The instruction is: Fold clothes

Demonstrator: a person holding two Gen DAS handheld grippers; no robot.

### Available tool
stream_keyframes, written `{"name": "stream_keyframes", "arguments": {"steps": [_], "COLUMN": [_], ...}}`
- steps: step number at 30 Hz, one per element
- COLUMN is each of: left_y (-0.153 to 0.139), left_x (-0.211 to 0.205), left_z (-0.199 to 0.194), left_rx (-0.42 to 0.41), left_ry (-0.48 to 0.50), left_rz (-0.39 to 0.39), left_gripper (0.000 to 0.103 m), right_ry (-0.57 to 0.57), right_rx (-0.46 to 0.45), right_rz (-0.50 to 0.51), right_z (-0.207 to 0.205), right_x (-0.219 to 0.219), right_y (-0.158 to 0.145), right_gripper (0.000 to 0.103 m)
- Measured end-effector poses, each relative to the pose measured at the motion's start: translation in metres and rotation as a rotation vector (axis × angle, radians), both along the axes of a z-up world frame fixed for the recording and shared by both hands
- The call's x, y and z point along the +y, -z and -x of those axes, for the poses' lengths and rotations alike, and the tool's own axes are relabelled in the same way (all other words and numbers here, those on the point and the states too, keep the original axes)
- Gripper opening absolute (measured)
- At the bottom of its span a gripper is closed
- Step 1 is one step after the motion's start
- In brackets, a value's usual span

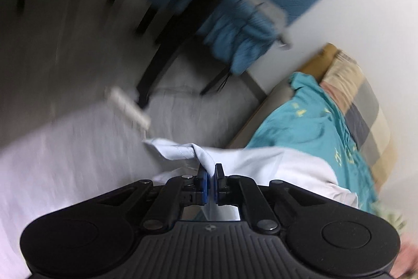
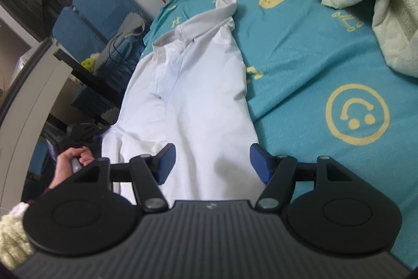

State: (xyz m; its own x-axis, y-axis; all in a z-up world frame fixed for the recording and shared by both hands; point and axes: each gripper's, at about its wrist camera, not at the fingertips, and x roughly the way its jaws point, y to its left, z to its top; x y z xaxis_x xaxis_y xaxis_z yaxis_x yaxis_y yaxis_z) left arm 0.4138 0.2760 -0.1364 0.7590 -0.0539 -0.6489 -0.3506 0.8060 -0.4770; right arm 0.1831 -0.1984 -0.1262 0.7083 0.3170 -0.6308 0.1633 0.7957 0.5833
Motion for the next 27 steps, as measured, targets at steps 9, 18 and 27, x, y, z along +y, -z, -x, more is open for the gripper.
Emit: {"name": "stream_keyframes", "arguments": {"steps": [9,18,27], "left_y": [-0.119,-0.054,0.006], "left_x": [-0.182,-0.347,-0.353], "left_z": [0.018,0.052,0.1], "left_rx": [-0.228,-0.226,-0.095], "left_ry": [0.434,0.725,0.759], "left_rz": [-0.61,-0.691,-0.715], "left_gripper": [0.005,0.005,0.042], "right_ry": [0.057,0.144,0.166], "right_rx": [-0.049,-0.084,-0.087], "right_rz": [-0.01,-0.042,-0.077], "right_z": [0.009,0.022,0.019], "right_x": [-0.018,-0.051,-0.069], "right_y": [-0.013,-0.018,-0.012], "right_gripper": [0.066,0.067,0.067]}}
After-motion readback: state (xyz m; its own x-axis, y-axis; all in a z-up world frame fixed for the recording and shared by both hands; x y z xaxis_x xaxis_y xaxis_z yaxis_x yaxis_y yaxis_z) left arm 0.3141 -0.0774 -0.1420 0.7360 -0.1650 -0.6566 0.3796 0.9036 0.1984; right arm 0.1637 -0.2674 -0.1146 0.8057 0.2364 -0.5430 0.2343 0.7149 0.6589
